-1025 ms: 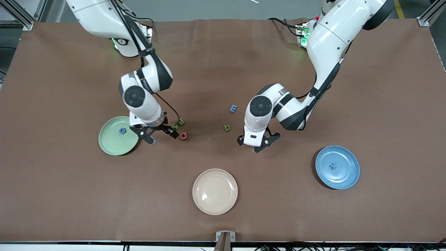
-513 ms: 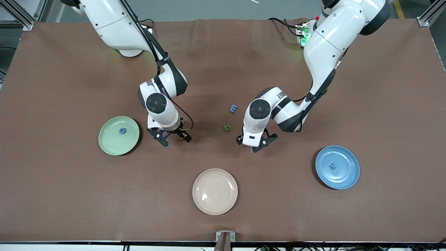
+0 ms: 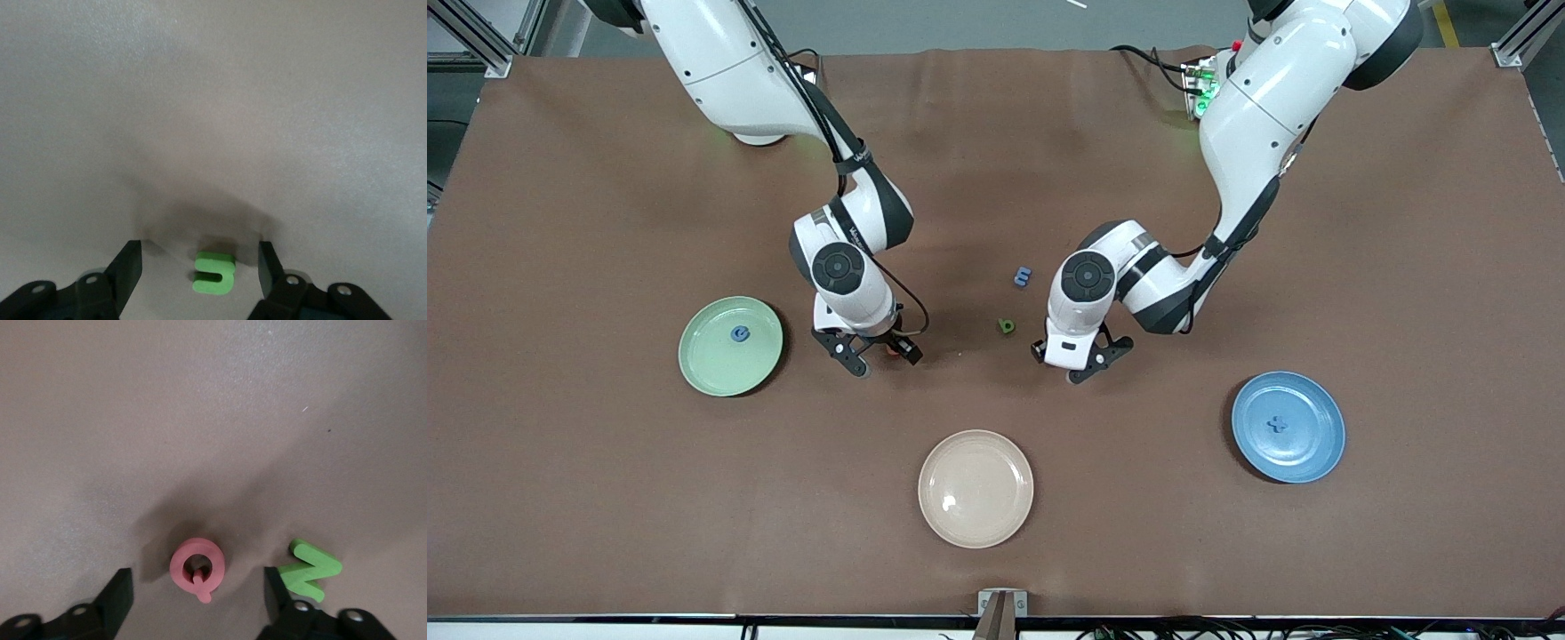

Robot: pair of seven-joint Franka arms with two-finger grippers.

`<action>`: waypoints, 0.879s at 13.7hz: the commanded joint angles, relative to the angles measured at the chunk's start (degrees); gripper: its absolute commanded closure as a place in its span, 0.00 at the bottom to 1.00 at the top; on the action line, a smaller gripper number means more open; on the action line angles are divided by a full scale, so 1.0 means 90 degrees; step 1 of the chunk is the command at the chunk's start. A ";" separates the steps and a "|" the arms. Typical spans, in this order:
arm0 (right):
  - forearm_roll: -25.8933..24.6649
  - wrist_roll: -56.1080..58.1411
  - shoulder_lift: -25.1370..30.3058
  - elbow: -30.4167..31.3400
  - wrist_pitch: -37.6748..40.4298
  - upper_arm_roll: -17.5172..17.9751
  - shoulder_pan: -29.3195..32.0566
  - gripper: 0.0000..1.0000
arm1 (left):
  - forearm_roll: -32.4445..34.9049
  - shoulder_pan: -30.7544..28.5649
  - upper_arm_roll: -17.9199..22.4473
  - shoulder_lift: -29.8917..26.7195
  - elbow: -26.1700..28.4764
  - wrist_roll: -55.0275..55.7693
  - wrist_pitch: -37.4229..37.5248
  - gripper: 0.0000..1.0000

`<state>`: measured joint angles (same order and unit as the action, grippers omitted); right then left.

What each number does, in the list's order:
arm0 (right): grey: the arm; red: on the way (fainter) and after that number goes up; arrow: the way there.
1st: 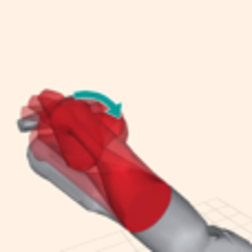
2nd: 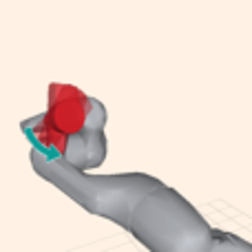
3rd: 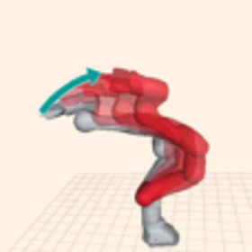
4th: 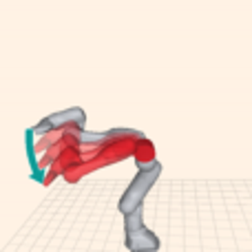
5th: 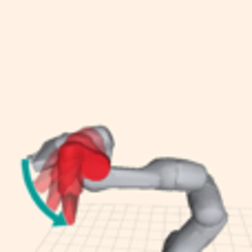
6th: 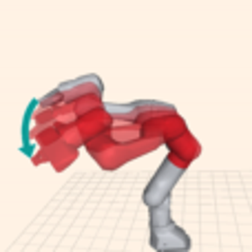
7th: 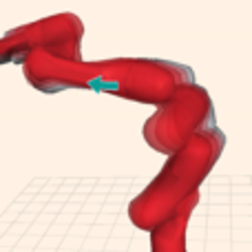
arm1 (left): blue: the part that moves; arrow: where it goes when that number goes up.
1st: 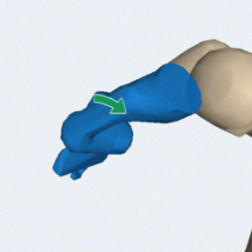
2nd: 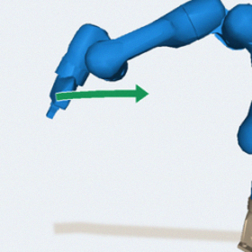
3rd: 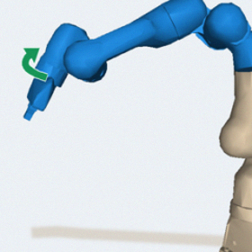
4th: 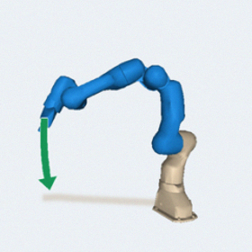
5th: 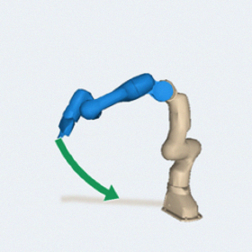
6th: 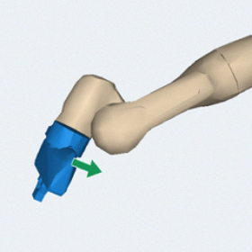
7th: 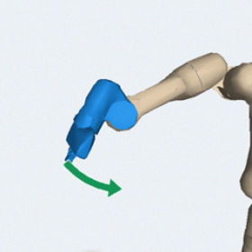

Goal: Sort upper and lower case letters into plates
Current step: 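Grasp the green n with the left gripper while the right gripper grasps the Q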

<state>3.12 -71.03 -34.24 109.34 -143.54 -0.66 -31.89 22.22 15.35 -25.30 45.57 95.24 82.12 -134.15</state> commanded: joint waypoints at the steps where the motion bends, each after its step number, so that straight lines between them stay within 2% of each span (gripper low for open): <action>1: -0.0083 -0.0154 -0.0122 -0.0117 -0.0038 -0.0093 -0.0119 0.27 | 0.0158 0.0032 -0.0002 -0.0113 0.0150 0.0172 -0.0105 0.24; 6: -0.0093 -0.0154 -0.0200 -0.0186 -0.0048 -0.0093 -0.0119 0.59 | 0.0158 0.0071 -0.0011 -0.0113 0.0150 0.0201 -0.0105 0.27; 10: -0.0122 -0.0154 -0.0190 -0.0176 -0.0038 -0.0093 -0.0119 0.95 | 0.0158 0.0081 -0.0011 -0.0103 0.0150 0.0201 -0.0114 0.34; 11: -0.0122 -0.0154 -0.0180 -0.0176 -0.0019 -0.0093 -0.0109 1.00 | 0.0158 0.0071 -0.0011 -0.0093 0.0179 0.0201 -0.0114 0.38; 12: -0.0122 -0.0135 -0.0161 -0.0195 0.0030 -0.0102 -0.0060 1.00 | 0.0158 0.0071 -0.0011 -0.0093 0.0179 0.0201 -0.0114 0.44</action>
<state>2.98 -71.22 -35.16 108.13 -143.68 -0.76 -32.11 22.23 15.89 -25.45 45.57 95.58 82.17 -134.38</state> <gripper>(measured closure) 0.639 0.370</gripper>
